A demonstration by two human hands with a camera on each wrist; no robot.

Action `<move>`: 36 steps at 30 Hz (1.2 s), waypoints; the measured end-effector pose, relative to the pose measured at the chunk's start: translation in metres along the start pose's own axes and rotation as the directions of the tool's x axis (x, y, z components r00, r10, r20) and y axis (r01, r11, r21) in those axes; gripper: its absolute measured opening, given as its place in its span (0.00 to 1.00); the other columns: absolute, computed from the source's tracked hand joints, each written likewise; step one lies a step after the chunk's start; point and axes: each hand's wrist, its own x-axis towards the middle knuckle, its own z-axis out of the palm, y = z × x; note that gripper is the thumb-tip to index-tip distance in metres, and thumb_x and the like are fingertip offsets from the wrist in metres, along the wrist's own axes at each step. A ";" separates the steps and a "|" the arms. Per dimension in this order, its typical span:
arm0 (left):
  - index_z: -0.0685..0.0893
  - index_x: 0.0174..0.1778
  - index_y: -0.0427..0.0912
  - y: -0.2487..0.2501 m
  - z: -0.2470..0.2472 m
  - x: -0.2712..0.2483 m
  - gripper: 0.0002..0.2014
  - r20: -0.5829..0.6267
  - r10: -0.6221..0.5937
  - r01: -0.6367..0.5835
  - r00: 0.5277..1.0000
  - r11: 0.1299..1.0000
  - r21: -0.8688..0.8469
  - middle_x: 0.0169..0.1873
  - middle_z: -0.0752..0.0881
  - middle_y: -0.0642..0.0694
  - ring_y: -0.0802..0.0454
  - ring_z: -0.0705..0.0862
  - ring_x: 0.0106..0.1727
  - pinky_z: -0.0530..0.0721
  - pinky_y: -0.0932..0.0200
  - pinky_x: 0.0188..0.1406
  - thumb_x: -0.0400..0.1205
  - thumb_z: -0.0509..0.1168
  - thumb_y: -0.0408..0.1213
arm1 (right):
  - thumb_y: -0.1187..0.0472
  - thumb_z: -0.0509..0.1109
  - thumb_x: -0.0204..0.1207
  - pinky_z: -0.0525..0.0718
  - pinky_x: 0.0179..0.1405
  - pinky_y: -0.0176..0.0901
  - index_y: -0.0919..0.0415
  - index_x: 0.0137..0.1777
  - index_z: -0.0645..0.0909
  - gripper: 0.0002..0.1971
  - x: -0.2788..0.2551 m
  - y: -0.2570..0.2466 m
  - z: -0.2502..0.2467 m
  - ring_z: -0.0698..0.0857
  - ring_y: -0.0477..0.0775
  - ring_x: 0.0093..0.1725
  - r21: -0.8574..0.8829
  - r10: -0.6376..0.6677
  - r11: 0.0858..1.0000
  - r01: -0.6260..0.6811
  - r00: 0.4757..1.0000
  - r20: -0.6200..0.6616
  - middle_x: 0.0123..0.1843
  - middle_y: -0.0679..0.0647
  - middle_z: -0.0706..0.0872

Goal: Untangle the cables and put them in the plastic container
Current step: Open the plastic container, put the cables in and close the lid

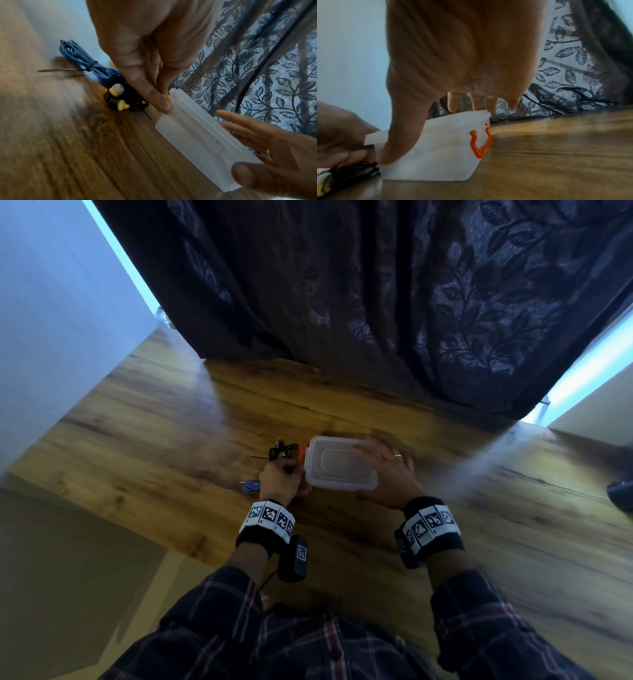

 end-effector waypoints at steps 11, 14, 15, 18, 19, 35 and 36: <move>0.83 0.55 0.37 -0.003 -0.004 -0.011 0.06 -0.028 0.022 -0.021 0.999 0.999 0.042 0.35 0.92 0.37 0.44 0.91 0.30 0.90 0.52 0.32 0.85 0.68 0.33 | 0.29 0.62 0.76 0.87 0.53 0.48 0.50 0.65 0.83 0.30 0.016 0.027 -0.054 0.88 0.52 0.56 0.696 0.243 0.690 -0.201 0.969 0.038 0.58 0.51 0.89; 0.84 0.51 0.44 -0.003 -0.014 -0.014 0.06 -0.127 0.156 -0.115 0.980 0.952 0.284 0.39 0.92 0.44 0.48 0.90 0.39 0.87 0.54 0.37 0.83 0.70 0.43 | 0.35 0.60 0.83 0.90 0.51 0.55 0.55 0.68 0.79 0.27 0.030 0.045 -0.048 0.90 0.58 0.54 0.725 0.347 0.629 -0.281 0.936 0.062 0.59 0.58 0.89; 0.84 0.51 0.45 -0.004 -0.021 -0.015 0.08 -0.165 0.199 -0.130 0.966 0.926 0.356 0.43 0.91 0.45 0.47 0.89 0.45 0.87 0.52 0.44 0.82 0.70 0.44 | 0.36 0.59 0.85 0.91 0.48 0.54 0.56 0.68 0.78 0.26 0.035 0.051 -0.046 0.91 0.60 0.52 0.726 0.384 0.618 -0.304 0.922 0.059 0.58 0.61 0.90; 0.85 0.57 0.39 -0.006 -0.038 -0.019 0.10 -0.225 0.282 -0.137 0.933 0.854 0.502 0.54 0.88 0.42 0.43 0.84 0.59 0.83 0.50 0.54 0.81 0.70 0.37 | 0.38 0.57 0.87 0.89 0.36 0.46 0.66 0.66 0.79 0.30 0.042 0.062 -0.041 0.92 0.60 0.40 0.657 0.483 0.623 -0.424 0.870 0.104 0.45 0.64 0.91; 0.84 0.59 0.39 -0.006 -0.044 -0.021 0.13 -0.214 0.292 -0.123 0.932 0.812 0.570 0.57 0.85 0.40 0.40 0.80 0.64 0.81 0.47 0.59 0.79 0.70 0.33 | 0.38 0.57 0.87 0.87 0.33 0.44 0.68 0.63 0.80 0.31 0.044 0.066 -0.038 0.90 0.58 0.35 0.611 0.507 0.638 -0.469 0.853 0.126 0.41 0.62 0.91; 0.71 0.72 0.43 -0.030 -0.026 -0.023 0.39 -0.102 0.254 -0.098 0.962 0.667 0.739 0.71 0.74 0.41 0.39 0.67 0.75 0.58 0.33 0.80 0.74 0.68 0.67 | 0.46 0.59 0.87 0.88 0.49 0.57 0.61 0.61 0.77 0.17 0.009 -0.090 -0.028 0.89 0.64 0.51 0.160 0.282 0.955 -0.248 0.928 -0.245 0.51 0.59 0.88; 0.70 0.72 0.42 -0.030 -0.023 -0.024 0.38 -0.118 0.269 -0.092 0.956 0.656 0.749 0.71 0.73 0.41 0.38 0.67 0.75 0.58 0.34 0.80 0.75 0.69 0.65 | 0.47 0.59 0.87 0.87 0.48 0.55 0.60 0.58 0.78 0.16 0.006 -0.097 -0.025 0.89 0.62 0.49 0.146 0.244 0.966 -0.212 0.937 -0.251 0.49 0.58 0.88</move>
